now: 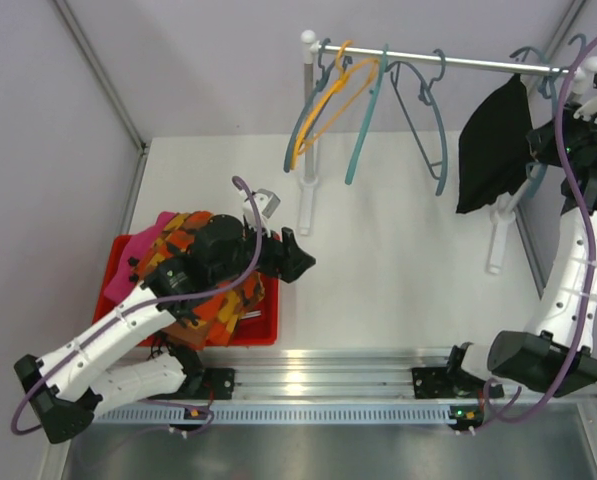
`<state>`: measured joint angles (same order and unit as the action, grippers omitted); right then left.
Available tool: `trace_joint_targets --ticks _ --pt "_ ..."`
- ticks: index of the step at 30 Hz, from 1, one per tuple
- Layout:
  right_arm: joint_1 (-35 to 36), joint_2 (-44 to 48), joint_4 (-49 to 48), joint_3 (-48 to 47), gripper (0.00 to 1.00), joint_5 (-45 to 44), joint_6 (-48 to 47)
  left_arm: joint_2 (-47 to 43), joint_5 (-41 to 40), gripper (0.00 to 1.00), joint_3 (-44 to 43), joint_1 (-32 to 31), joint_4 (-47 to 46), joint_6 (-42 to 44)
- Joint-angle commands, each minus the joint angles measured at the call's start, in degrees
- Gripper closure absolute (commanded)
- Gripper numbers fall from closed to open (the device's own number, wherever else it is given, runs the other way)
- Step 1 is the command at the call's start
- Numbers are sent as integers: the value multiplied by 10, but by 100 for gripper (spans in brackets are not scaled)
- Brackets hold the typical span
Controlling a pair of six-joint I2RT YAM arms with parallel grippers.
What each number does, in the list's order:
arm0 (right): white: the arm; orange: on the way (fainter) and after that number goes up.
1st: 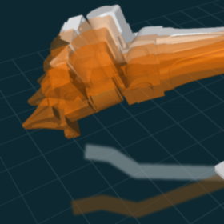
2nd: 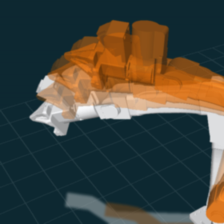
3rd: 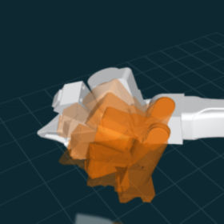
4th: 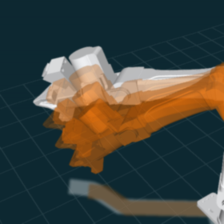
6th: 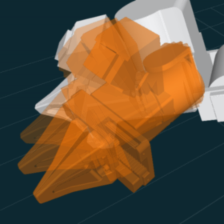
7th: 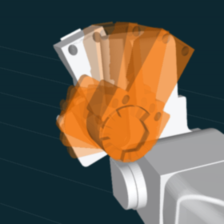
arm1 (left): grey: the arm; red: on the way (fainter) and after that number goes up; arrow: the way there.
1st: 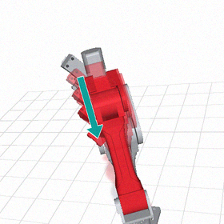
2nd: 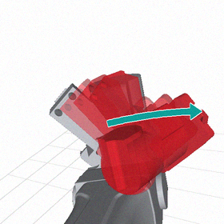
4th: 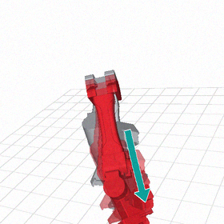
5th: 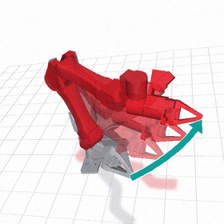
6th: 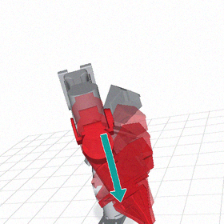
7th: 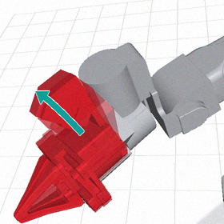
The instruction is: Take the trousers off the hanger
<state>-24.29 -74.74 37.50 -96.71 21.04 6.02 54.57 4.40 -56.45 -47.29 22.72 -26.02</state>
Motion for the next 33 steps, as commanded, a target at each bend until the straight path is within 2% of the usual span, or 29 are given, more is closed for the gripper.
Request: trace_joint_targets --ticks 1,8,19,27,33 --pt "-3 73 -83 -37 100 7 -4 -17 18 18 -31 4 -17 -5" --pt "-3 131 -75 8 100 12 -12 -10 40 18 -57 3 7 -3" --pt "-3 156 -71 36 100 -20 -12 -44 39 18 -38 3 0 -39" --pt "-3 177 -81 115 100 -3 -19 -45 35 18 -31 2 2 -47" --pt "-2 207 -74 134 100 15 -24 -51 32 18 -27 3 6 -47"
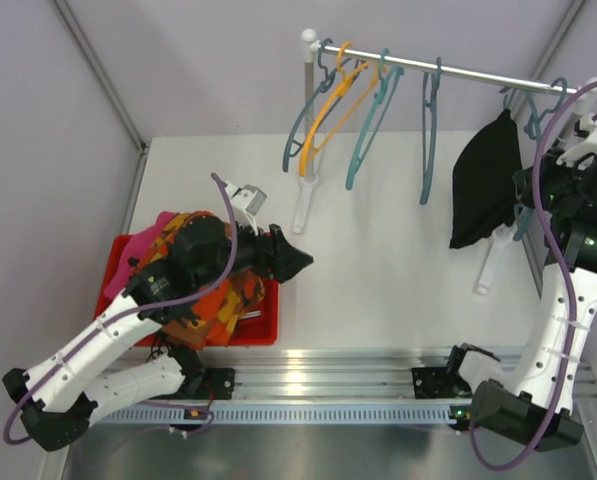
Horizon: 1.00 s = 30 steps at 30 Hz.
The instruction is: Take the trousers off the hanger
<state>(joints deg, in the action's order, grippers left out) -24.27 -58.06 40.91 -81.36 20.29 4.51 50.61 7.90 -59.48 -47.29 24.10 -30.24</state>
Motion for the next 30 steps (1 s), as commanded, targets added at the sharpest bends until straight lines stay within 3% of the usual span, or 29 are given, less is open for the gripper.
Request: trace_joint_targets --ticks 1,13,30 --pt "-2 41 -106 -19 100 25 -7 -12 -2 18 4 3 -8 -5" --pt "5 78 -48 -57 100 27 4 -30 -4 18 13 3 -3 -11" --pt "56 109 29 2 100 -18 2 -54 15 18 17 3 16 -25"
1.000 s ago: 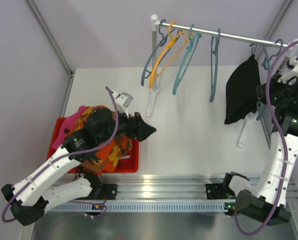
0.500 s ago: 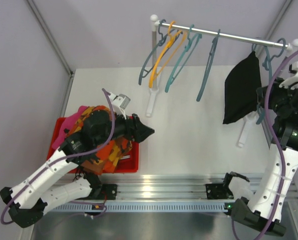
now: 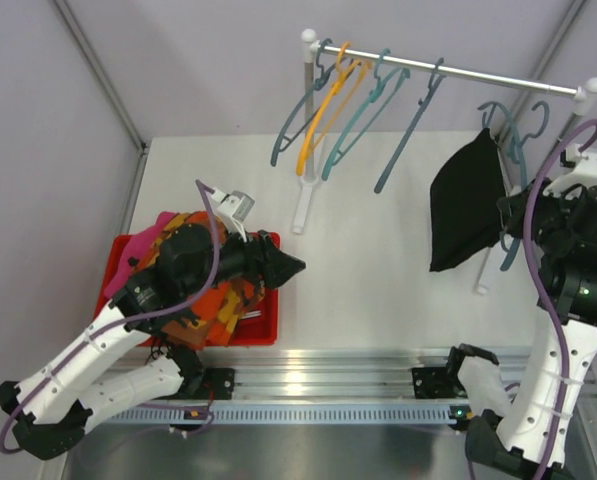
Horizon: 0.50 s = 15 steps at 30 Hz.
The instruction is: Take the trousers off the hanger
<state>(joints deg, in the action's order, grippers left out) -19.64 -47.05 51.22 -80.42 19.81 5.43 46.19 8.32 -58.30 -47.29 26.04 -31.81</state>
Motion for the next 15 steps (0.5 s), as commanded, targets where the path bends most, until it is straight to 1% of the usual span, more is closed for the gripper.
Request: trace_joint_targets --ticks 1,6,10,15 --pt "9 -18 -75 -10 100 -14 -8 -9 11 18 7 2 -5 -10" --pt "12 -57 -94 -29 100 -28 -17 -10 3 18 8 3 -6 -10" --pt "12 -99 -104 -61 100 -47 -29 -9 -8 18 7 3 -5 -4" --pt "11 -118 -133 -78 100 -52 -31 -3 -14 18 5 3 -3 3"
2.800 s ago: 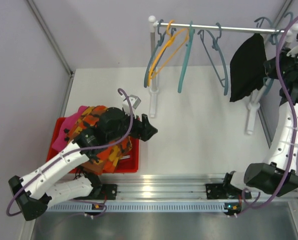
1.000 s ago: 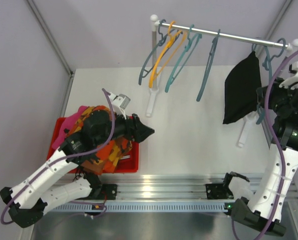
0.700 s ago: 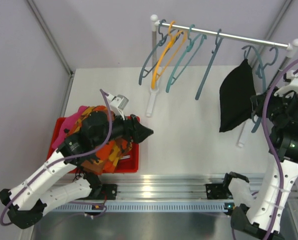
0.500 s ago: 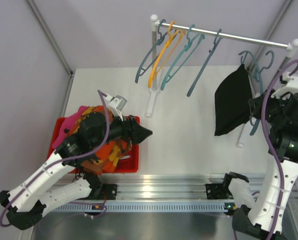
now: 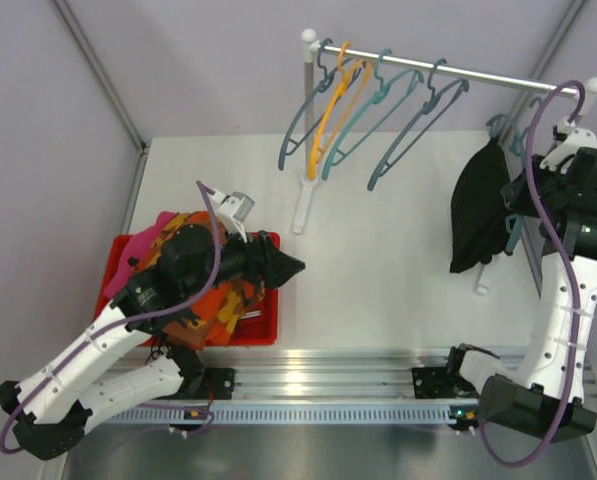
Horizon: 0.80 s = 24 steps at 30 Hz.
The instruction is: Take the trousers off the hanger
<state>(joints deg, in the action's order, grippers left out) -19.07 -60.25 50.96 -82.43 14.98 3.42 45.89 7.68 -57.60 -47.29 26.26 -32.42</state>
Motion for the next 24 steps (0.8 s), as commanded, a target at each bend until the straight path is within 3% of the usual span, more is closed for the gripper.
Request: trace_joint_targets --ticks 1,24 --pt "6 6 -133 -68 100 -7 -13 3 -10 18 -2 3 -5 11" --pt "6 -107 -162 -148 100 2 -23 49 -6 18 -17 3 -19 36"
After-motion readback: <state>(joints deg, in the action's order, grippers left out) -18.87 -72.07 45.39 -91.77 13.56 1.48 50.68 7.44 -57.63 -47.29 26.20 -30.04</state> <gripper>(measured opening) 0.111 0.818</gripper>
